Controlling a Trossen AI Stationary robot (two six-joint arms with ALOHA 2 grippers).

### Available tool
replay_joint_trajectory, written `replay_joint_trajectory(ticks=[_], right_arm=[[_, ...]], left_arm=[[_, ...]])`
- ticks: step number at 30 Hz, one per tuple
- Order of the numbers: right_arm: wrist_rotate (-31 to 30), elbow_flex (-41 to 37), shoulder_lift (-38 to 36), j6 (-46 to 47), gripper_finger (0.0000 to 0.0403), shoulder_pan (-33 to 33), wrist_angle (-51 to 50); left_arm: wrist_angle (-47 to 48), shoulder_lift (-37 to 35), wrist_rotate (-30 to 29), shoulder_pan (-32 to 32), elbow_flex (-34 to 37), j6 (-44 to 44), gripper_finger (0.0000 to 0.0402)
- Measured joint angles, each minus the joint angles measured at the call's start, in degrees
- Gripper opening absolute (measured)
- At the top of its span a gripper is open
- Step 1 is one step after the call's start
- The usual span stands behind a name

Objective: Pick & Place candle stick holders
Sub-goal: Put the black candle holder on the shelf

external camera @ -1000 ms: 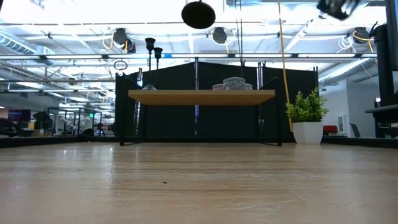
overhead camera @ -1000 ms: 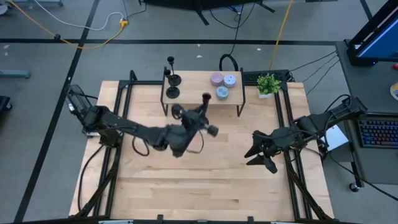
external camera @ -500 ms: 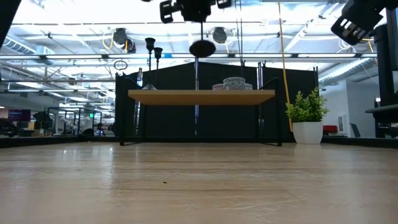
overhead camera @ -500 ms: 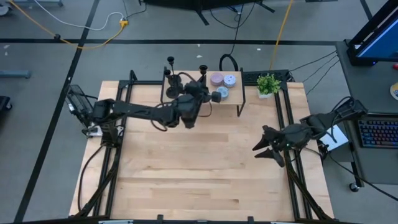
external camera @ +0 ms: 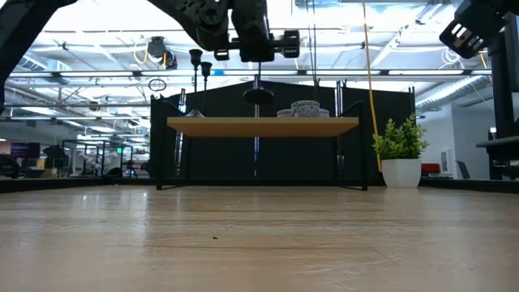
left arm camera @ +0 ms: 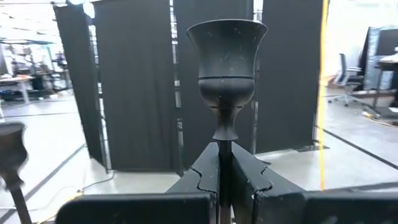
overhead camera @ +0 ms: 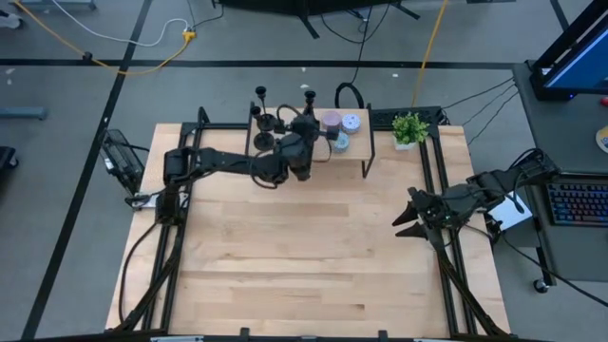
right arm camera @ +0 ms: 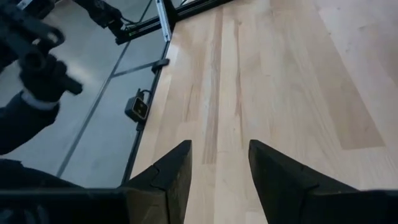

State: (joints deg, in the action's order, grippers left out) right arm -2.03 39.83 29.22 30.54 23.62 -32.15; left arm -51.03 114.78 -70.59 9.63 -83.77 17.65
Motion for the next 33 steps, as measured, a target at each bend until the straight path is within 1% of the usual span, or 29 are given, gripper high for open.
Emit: replay_joint_trajectory(ticks=[5,7,10,11,15,18,27,33], right_arm=[[0.58,-0.02,-0.32,-0.67,0.015,0.0,-1.78],[0.58,-0.02,-0.32,-0.69,0.015,0.0,-2.24],[0.71,-0.02,-0.36,-0.76,0.015,0.0,-3.09],[0.73,-0.02,-0.36,-0.94,0.015,0.0,-3.25],[0.75,-0.02,-0.36,-1.67,0.015,0.0,-3.31],[0.75,-0.02,-0.36,-1.52,0.015,0.0,-3.5],[0.78,-0.02,-0.36,-1.31,0.015,0.0,-3.53],[0.73,-0.02,-0.36,-1.26,0.015,0.0,-4.42]], left_arm=[[0.23,-0.09,2.12,2.31,0.0,-0.19,0.0012],[0.8,-0.09,1.02,2.26,0.0,1.18,0.0012],[1.46,-0.09,-2.97,1.75,0.0,6.6,0.0012],[1.58,-0.09,-3.12,1.74,0.0,7.4,0.0012],[2.41,-0.11,-2.21,2.05,0.0,7.6,0.0012],[5.42,-0.09,-3.99,2.26,0.0,7.31,0.0012],[15.69,-0.09,-3.63,4.23,0.0,-3.05,0.0012],[16.39,-0.09,-1.53,5.43,0.0,-5.38,0.0012]])
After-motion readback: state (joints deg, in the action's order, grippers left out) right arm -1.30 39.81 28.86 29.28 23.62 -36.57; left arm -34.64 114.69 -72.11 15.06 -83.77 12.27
